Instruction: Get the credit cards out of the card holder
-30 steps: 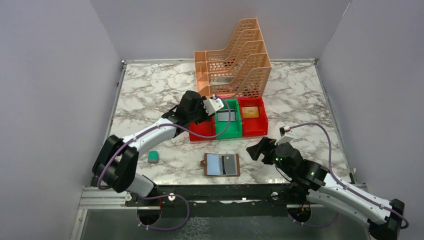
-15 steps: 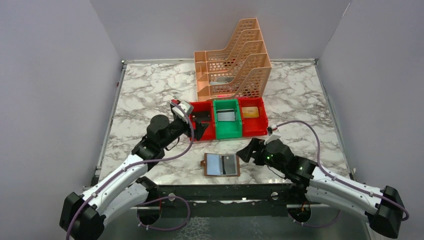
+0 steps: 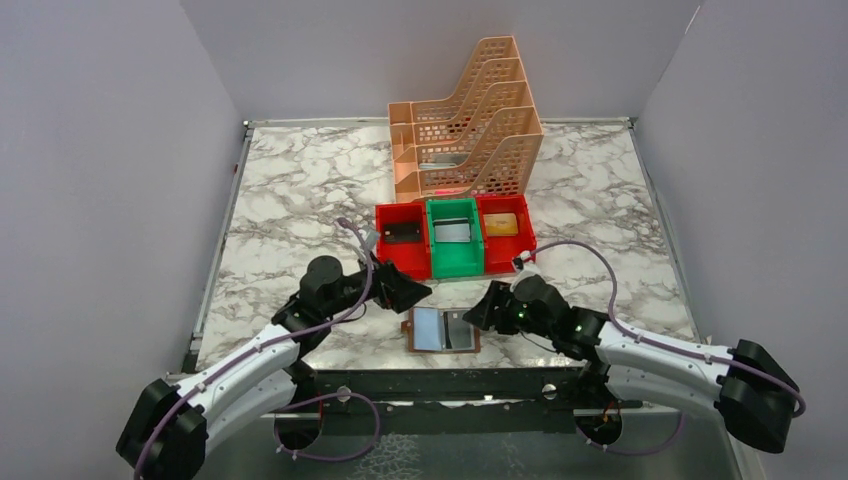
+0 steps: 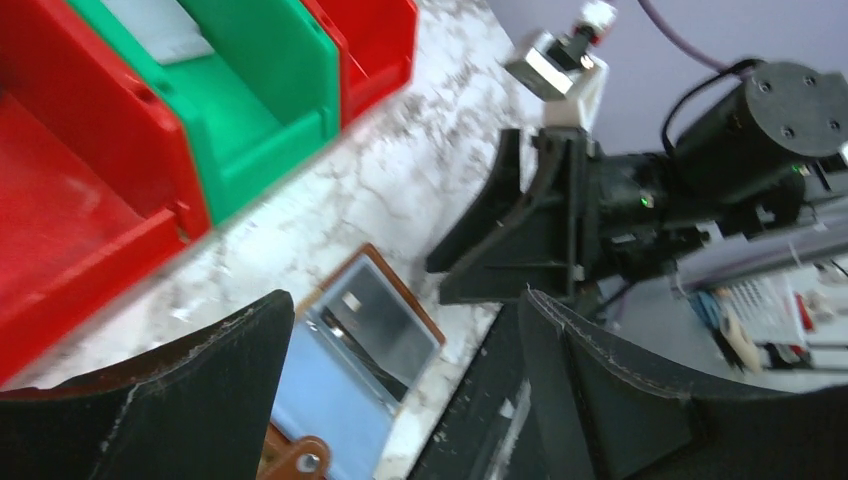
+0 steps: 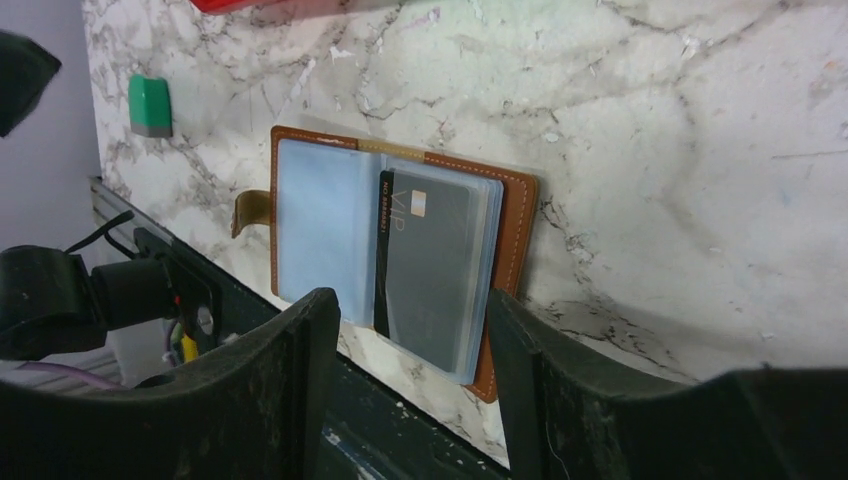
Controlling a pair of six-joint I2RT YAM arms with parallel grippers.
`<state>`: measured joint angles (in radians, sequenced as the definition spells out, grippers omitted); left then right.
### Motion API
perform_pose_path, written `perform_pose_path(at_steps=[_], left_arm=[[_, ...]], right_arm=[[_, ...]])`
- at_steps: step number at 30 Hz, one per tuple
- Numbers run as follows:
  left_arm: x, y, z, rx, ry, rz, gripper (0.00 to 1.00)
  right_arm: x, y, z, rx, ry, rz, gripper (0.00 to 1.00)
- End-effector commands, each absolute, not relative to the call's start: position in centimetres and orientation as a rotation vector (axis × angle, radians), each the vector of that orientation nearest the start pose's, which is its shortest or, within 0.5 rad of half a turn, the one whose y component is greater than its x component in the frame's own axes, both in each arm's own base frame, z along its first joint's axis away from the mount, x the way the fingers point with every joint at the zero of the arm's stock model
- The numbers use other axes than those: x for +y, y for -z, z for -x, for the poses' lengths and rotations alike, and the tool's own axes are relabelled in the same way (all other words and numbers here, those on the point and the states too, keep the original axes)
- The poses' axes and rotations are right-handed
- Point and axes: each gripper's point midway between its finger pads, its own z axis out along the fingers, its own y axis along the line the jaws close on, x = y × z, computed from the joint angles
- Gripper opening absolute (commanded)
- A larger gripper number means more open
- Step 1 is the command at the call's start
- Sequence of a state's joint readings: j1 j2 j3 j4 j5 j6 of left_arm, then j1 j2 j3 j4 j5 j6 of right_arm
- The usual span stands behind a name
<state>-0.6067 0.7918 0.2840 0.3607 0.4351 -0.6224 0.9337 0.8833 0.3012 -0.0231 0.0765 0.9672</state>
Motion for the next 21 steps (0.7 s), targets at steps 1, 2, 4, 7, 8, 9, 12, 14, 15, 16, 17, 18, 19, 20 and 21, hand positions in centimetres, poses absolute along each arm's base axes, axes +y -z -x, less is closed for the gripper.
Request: perform_pose_path(at_steps=[1, 2, 4, 7, 8, 9, 12, 14, 15, 16, 17, 18, 19, 20, 21], left_arm=[[-27.1, -16.8, -15.4, 1.896, 1.431, -0.396, 0.85], [-27.6, -16.5, -15.1, 1.908, 1.420, -0.400, 0.83], [-28.4, -15.7, -14.6, 1.936, 1.393, -0.402, 0.78], [-29.3, -14.4, -14.2, 1.987, 1.362, -0.423, 0.74], [-29.4, -13.8, -14.2, 2.008, 1.346, -0.419, 0.73], [-29.5, -13.4, -14.4, 2.027, 1.328, -0.410, 0.72], [-29.9, -12.0, -14.2, 2.082, 1.296, -0.422, 0.70], [-30.2, -11.4, -14.0, 2.114, 1.277, -0.429, 0.68], [-30.3, -11.0, -14.0, 2.133, 1.260, -0.426, 0.66], [-30.4, -10.7, -14.0, 2.150, 1.239, -0.419, 0.64], [-30.4, -10.3, -14.1, 2.165, 1.218, -0.414, 0.62], [-30.5, -10.0, -14.1, 2.181, 1.198, -0.412, 0.60], [-30.5, -9.6, -14.3, 2.198, 1.172, -0.410, 0.59], [-30.5, -9.2, -14.3, 2.219, 1.145, -0.409, 0.58], [-30.4, -8.8, -14.5, 2.239, 1.114, -0.409, 0.57]], right_arm=[[26.0, -8.0, -14.9, 2.348, -1.070, -0.058, 0.56], [26.2, -7.9, -14.8, 2.354, -1.078, -0.048, 0.54], [26.5, -7.7, -14.8, 2.365, -1.081, -0.037, 0.52], [26.7, -7.3, -14.7, 2.378, -1.081, -0.026, 0.51], [26.7, -7.1, -14.7, 2.386, -1.076, -0.024, 0.50], [26.6, -6.9, -14.7, 2.391, -1.066, -0.030, 0.50], [26.4, -6.3, -15.2, 2.401, -1.018, -0.044, 0.50], [26.5, -6.0, -15.5, 2.409, -0.991, -0.035, 0.49], [26.6, -5.9, -15.5, 2.418, -0.983, -0.029, 0.48], [26.8, -5.9, -15.5, 2.423, -0.985, -0.021, 0.47], [26.9, -5.9, -15.5, 2.427, -0.989, -0.013, 0.46], [27.0, -5.8, -15.5, 2.432, -0.989, -0.012, 0.46], [27.0, -5.8, -15.5, 2.437, -0.990, -0.016, 0.45], [27.0, -5.7, -15.4, 2.443, -0.988, -0.025, 0.44], [27.0, -5.9, -15.4, 2.446, -0.990, -0.033, 0.43]])
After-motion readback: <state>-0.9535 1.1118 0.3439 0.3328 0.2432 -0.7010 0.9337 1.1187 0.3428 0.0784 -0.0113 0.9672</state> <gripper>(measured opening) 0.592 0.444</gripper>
